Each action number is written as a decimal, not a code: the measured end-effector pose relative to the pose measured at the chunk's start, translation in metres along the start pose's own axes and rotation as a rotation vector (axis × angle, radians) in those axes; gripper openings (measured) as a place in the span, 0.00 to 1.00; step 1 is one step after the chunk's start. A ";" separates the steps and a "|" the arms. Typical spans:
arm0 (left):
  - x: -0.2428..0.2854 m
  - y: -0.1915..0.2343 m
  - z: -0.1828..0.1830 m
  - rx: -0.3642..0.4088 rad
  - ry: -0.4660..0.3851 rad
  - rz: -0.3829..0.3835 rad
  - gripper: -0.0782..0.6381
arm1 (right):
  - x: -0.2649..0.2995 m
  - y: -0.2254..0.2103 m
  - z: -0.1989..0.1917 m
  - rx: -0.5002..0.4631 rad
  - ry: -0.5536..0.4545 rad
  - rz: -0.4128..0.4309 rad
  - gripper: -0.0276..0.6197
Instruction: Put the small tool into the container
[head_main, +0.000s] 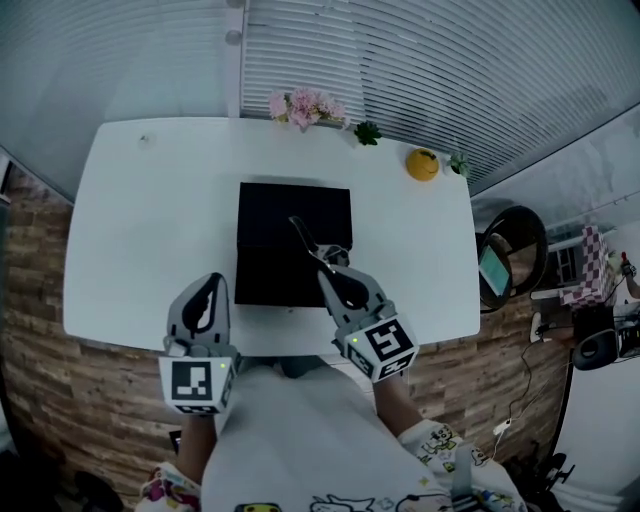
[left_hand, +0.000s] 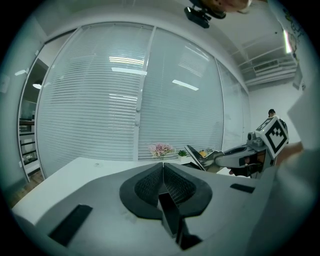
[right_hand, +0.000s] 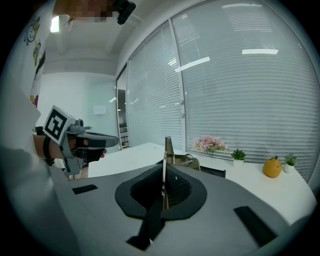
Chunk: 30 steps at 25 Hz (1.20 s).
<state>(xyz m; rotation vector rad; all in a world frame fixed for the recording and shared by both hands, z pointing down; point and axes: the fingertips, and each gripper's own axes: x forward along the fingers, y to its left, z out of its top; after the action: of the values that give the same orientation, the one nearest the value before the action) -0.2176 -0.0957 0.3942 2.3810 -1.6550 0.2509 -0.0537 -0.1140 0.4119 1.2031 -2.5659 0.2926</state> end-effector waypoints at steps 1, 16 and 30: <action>0.001 0.000 0.000 -0.002 0.004 0.004 0.12 | 0.002 -0.001 0.001 -0.002 0.002 0.007 0.05; 0.013 -0.004 -0.007 -0.020 0.020 0.002 0.12 | 0.021 0.004 -0.018 -0.008 0.094 0.141 0.05; 0.026 -0.015 -0.025 -0.005 0.070 -0.047 0.12 | 0.037 0.012 -0.042 0.038 0.210 0.286 0.05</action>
<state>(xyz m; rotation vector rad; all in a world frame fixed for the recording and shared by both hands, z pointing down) -0.1944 -0.1068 0.4232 2.3753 -1.5651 0.3175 -0.0780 -0.1206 0.4630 0.7670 -2.5503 0.5028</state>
